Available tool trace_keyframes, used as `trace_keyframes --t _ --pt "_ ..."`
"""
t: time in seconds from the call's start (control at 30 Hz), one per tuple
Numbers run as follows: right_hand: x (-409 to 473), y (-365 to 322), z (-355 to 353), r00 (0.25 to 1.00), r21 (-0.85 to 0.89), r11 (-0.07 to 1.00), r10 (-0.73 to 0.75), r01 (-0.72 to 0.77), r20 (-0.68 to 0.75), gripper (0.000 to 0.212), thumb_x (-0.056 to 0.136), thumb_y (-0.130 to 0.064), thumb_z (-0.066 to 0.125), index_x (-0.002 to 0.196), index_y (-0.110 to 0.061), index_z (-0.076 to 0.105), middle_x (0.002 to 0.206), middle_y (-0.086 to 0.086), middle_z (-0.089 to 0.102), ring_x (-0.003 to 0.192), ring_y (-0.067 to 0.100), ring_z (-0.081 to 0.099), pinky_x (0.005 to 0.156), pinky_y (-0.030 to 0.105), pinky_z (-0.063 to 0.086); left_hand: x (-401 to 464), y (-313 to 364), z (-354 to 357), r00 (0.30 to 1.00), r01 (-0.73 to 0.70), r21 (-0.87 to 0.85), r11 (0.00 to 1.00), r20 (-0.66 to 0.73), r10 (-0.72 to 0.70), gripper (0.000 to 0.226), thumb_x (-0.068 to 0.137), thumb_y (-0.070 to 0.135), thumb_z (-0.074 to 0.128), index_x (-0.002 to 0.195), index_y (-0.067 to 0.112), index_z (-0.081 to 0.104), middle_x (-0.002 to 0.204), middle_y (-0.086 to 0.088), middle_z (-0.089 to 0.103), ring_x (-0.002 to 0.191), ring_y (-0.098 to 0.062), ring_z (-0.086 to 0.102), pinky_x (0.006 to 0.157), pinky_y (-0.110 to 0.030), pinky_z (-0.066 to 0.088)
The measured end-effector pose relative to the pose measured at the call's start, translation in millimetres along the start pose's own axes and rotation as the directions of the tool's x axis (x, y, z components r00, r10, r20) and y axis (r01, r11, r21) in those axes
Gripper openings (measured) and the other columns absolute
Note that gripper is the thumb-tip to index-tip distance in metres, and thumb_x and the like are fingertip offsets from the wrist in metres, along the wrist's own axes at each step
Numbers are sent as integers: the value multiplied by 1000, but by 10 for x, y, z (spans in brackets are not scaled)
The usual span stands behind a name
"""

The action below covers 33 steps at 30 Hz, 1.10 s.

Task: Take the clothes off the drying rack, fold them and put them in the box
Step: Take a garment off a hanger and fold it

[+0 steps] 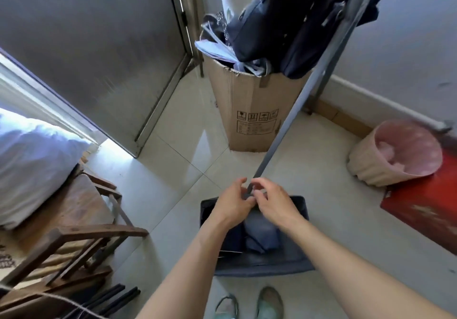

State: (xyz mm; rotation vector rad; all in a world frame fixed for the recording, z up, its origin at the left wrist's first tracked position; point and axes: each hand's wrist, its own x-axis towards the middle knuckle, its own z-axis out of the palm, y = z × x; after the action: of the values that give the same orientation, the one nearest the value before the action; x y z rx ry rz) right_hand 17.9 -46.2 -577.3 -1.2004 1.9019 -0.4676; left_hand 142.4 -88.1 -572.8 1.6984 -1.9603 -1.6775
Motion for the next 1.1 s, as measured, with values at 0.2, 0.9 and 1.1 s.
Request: trace_keyframes --t 0.2,0.9,1.1 --pt "-786 -628 -798 984 228 973 1 40 -180 30 97 -18 50 124 -29 58 110 -8 62 100 13 63 81 28 56 -799 869 -239 969 -245 7 970 34 244 43 96 26 60 137 20 49 106 13 59 95 -6 60 86 -25 52" --pt "-3591 -1081 -2643 681 532 784 200 320 -704 18 95 -7 55 107 -15 67 88 7 75 70 19 68 59 29 50 -2778 3215 83 582 -746 -114 656 367 725 21 90 32 68 108 42 65 87 7 75 80 -4 69 70 -18 46" --pt "-4465 -948 -3064 416 312 876 145 369 -898 18 97 -6 53 102 -12 69 79 8 72 50 9 57 49 15 43 -3271 3632 582 483 -796 -141 589 438 758 21 93 17 64 101 35 69 89 3 75 80 -12 70 74 -28 57"
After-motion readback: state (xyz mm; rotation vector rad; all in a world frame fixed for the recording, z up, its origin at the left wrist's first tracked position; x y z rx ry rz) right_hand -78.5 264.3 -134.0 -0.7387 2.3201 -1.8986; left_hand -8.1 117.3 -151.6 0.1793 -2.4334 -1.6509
